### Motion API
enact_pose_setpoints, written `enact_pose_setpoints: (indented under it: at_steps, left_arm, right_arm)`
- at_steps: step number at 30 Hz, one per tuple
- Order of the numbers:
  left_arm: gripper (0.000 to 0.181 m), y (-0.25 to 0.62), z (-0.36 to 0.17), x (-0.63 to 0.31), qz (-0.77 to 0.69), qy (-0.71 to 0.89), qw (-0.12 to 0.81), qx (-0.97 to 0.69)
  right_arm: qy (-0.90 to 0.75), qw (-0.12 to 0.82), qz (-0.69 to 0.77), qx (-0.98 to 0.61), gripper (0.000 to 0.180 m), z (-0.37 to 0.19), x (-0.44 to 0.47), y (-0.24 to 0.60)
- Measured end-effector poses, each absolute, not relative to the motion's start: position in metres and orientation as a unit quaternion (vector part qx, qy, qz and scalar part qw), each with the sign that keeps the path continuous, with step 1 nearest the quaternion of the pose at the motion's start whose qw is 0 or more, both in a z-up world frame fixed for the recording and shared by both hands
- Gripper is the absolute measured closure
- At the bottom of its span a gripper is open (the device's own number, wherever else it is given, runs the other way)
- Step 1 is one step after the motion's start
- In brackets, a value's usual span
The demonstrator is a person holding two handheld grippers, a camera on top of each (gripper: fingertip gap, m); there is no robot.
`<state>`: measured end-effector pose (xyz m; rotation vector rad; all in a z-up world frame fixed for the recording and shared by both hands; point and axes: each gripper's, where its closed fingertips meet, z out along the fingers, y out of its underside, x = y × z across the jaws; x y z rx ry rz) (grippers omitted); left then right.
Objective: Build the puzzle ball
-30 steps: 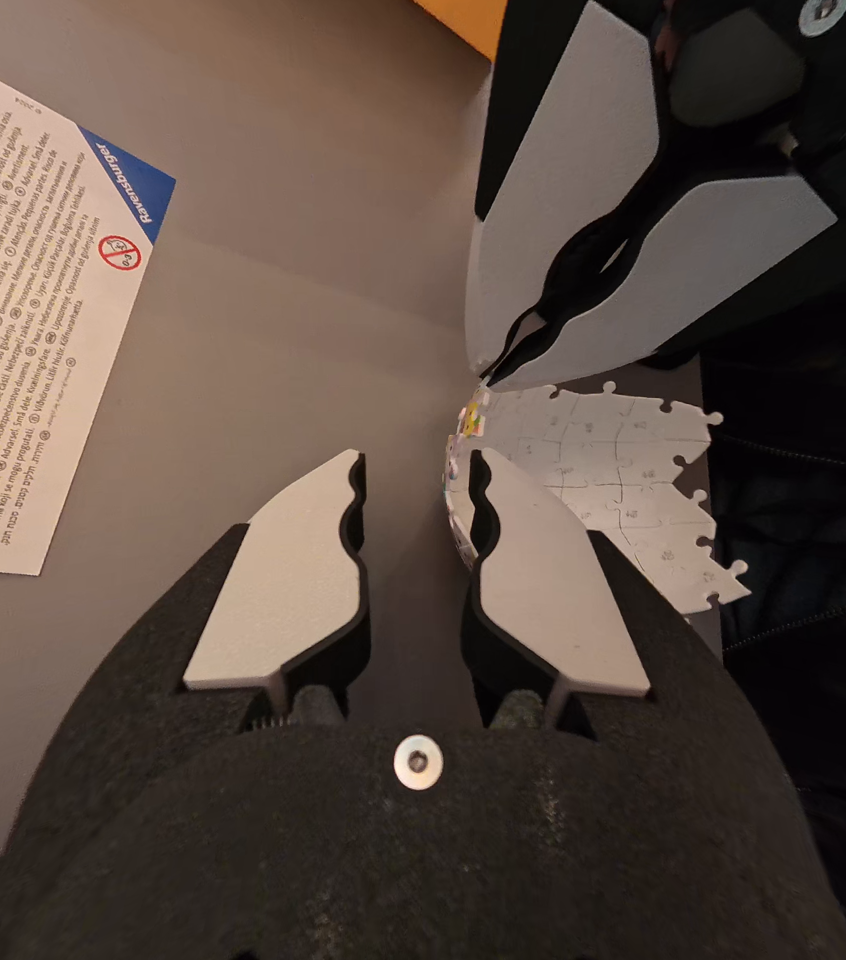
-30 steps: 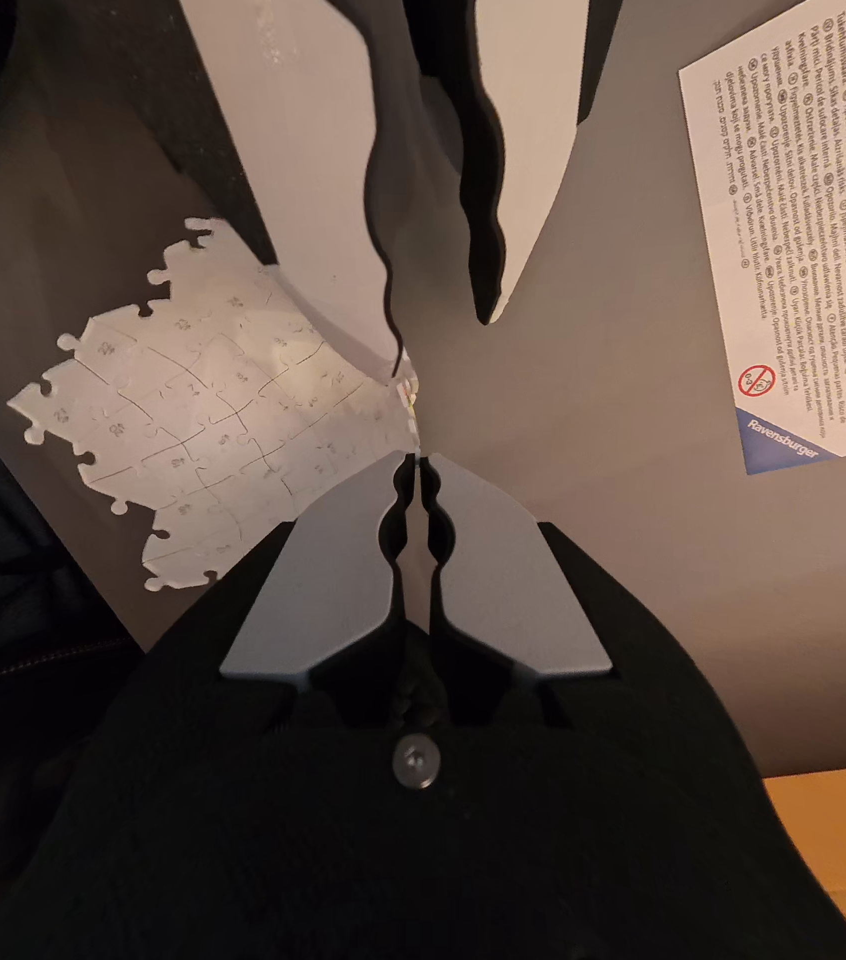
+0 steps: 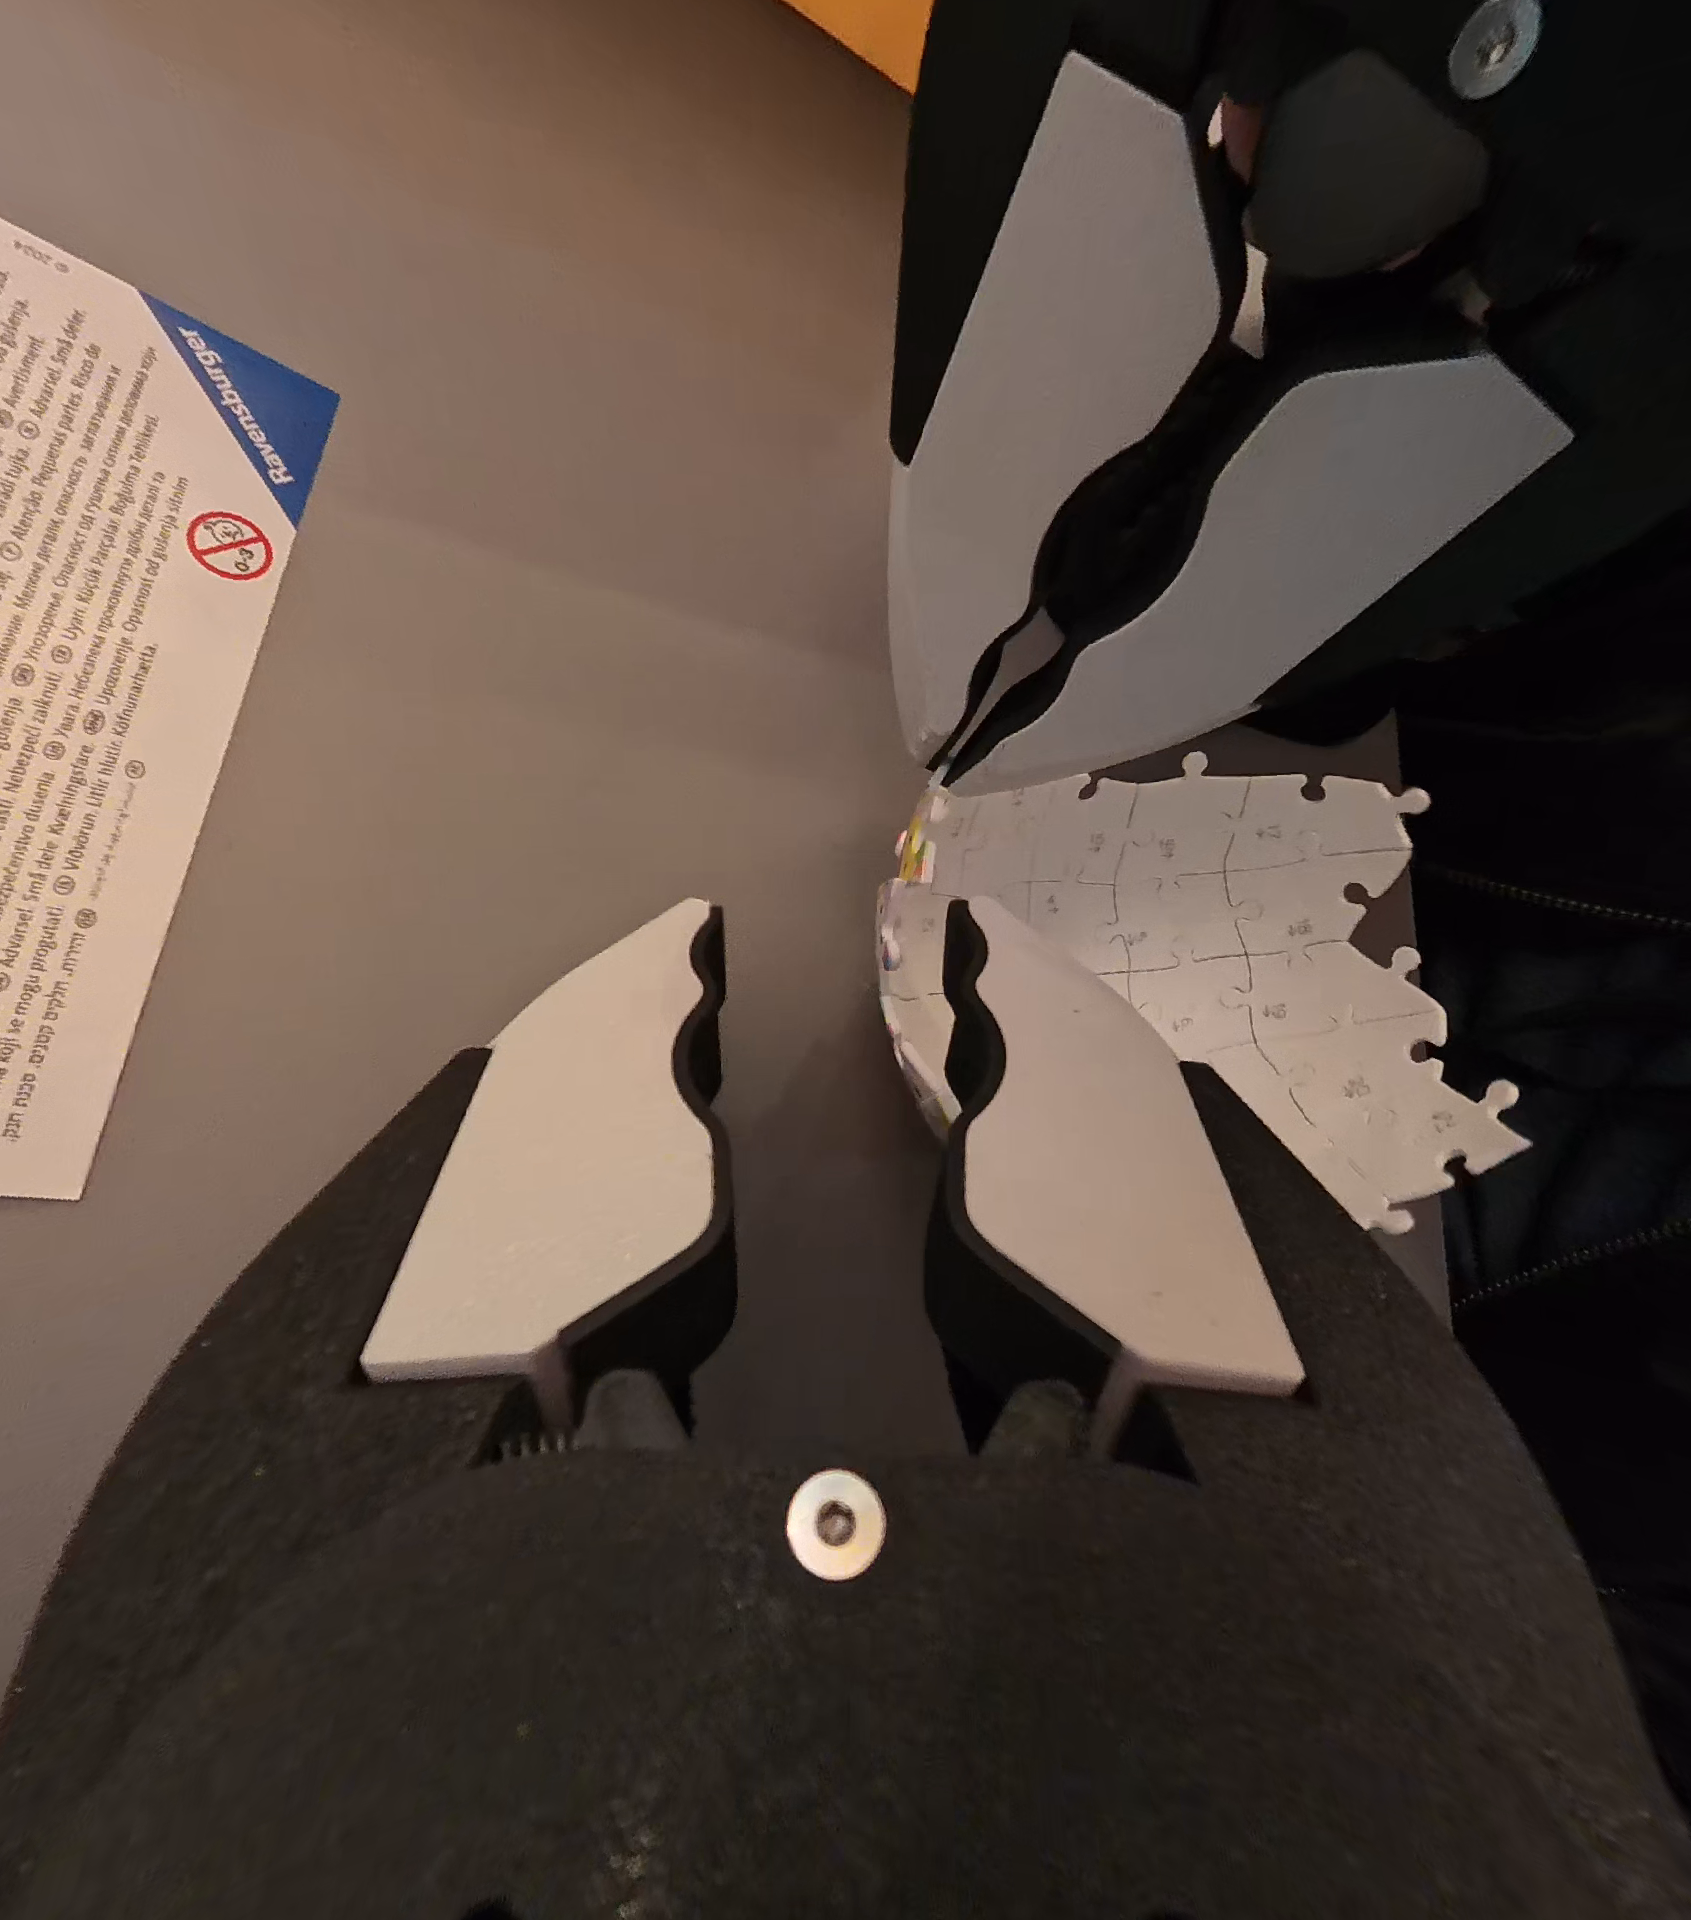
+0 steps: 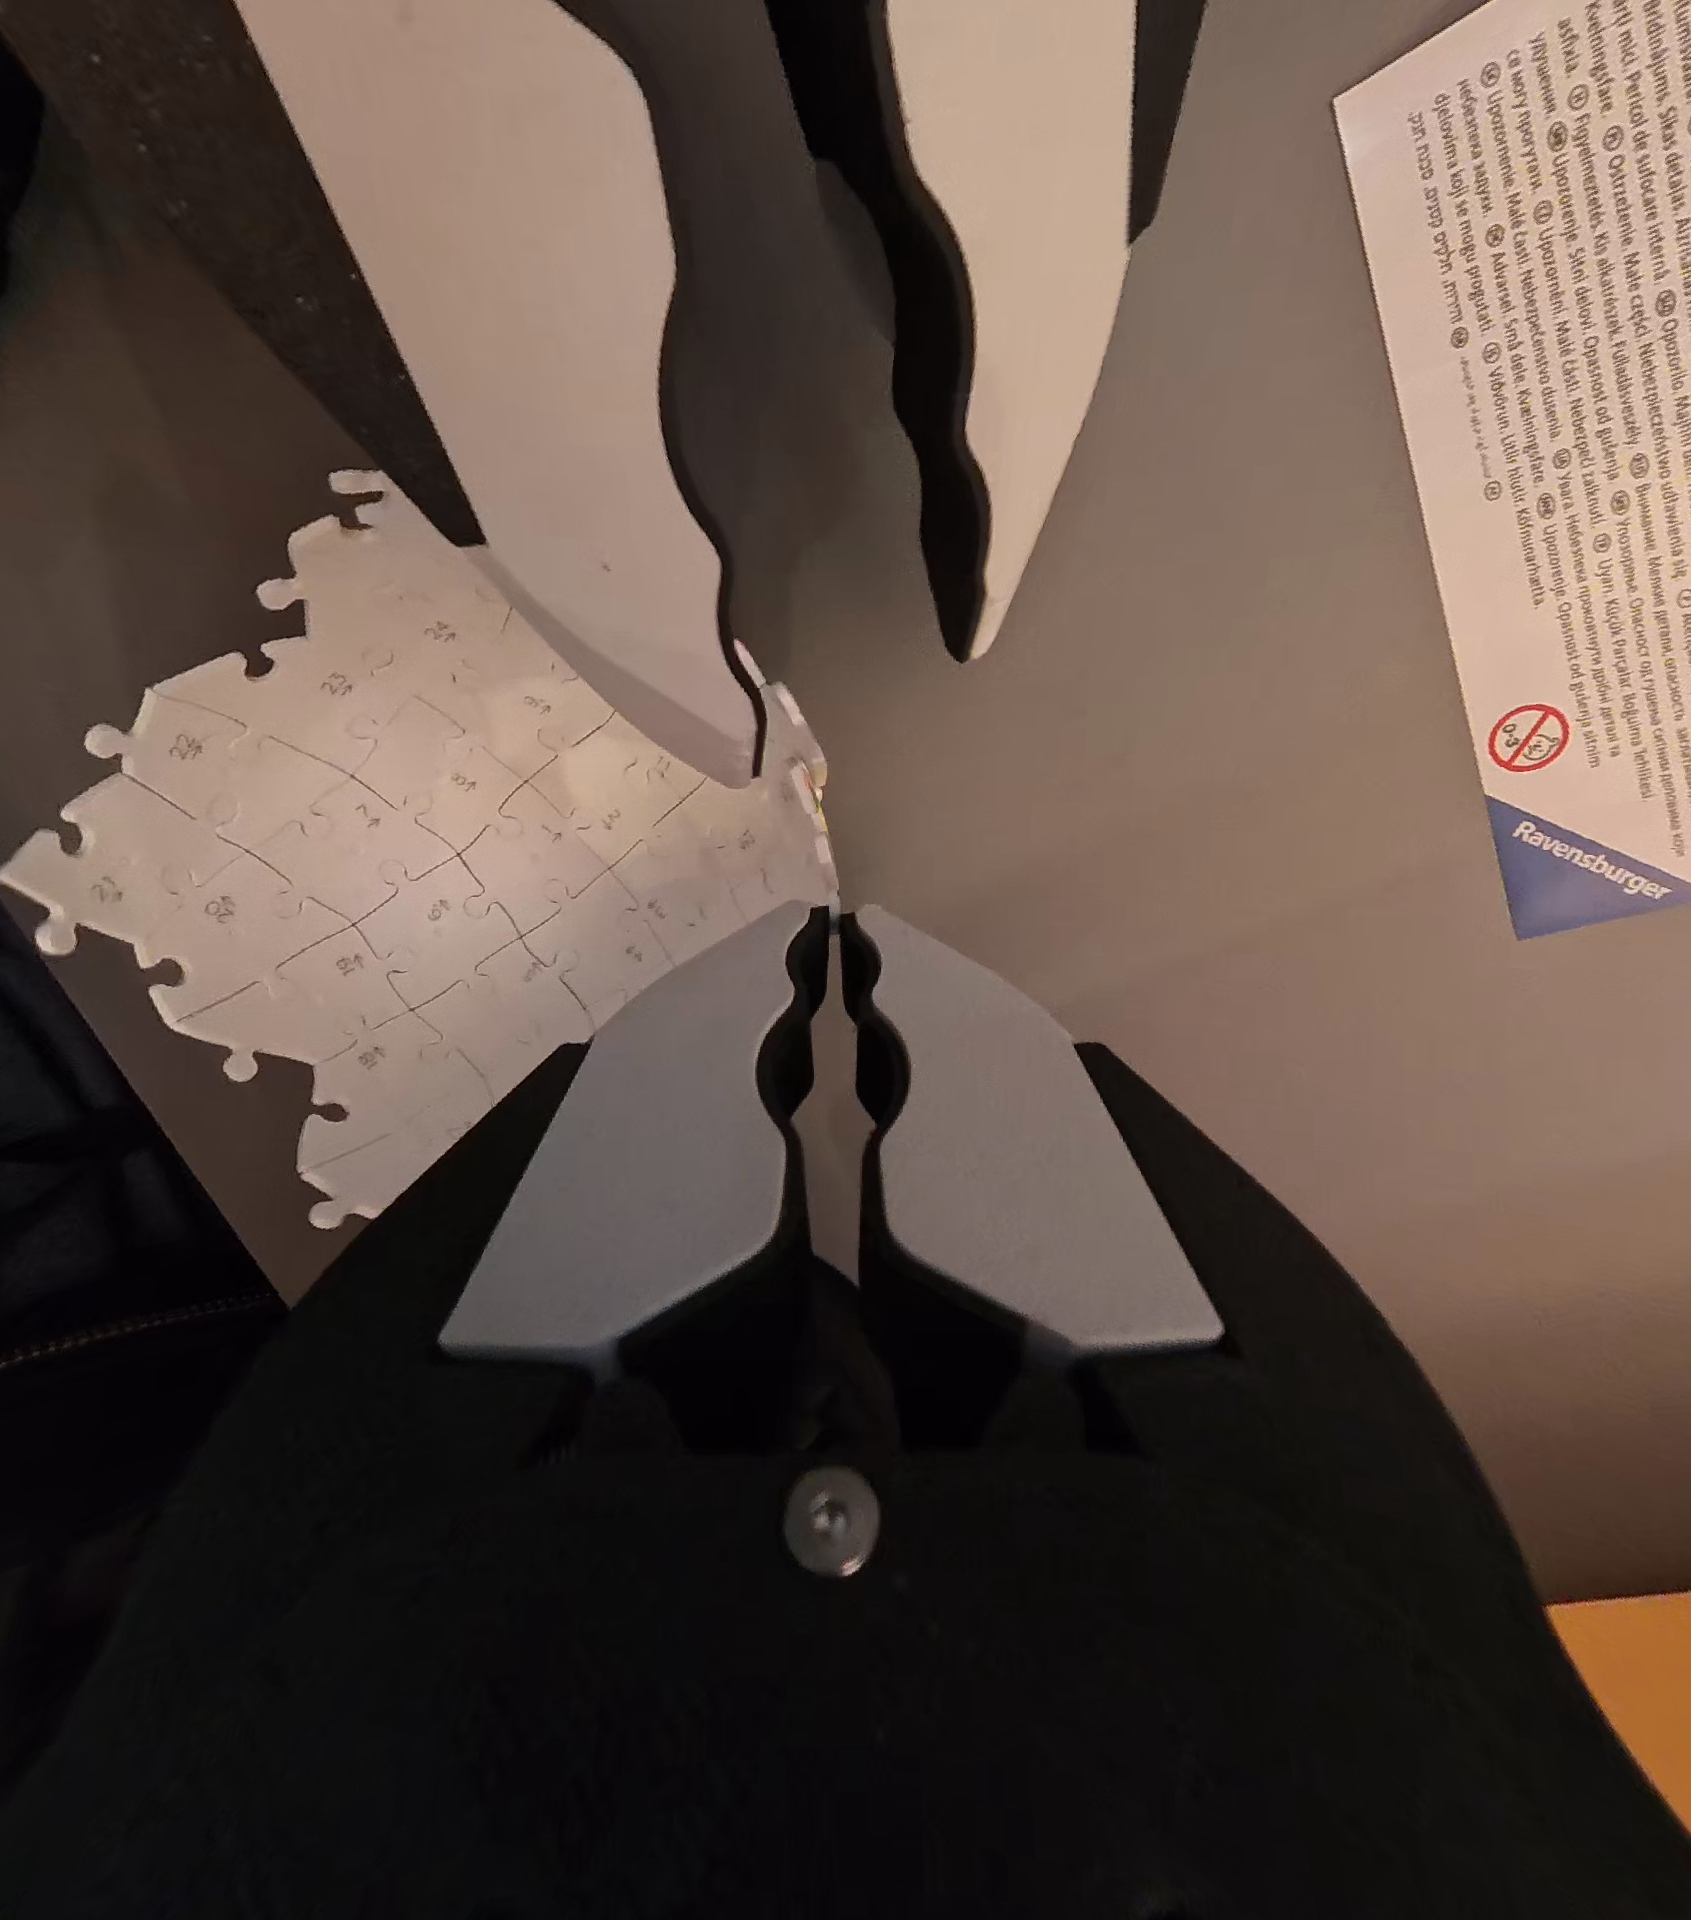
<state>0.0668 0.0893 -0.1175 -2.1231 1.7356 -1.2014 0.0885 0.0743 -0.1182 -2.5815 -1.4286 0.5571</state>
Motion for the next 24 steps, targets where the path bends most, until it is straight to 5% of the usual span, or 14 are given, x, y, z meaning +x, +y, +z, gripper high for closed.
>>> enact_pose_setpoints:
  at_steps: [9,24]
  left_arm:
    - [0.143,0.091,-0.115,0.073,-0.408,0.583,0.073,-0.699]
    - [0.174,0.08,-0.117,0.075,-0.435,0.593,0.05,-0.676]
  right_arm:
    - [-0.471,0.069,0.184,-0.86,0.176,-0.12,0.089,0.076]
    - [-0.467,0.07,0.185,-0.862,0.176,-0.12,0.091,0.077]
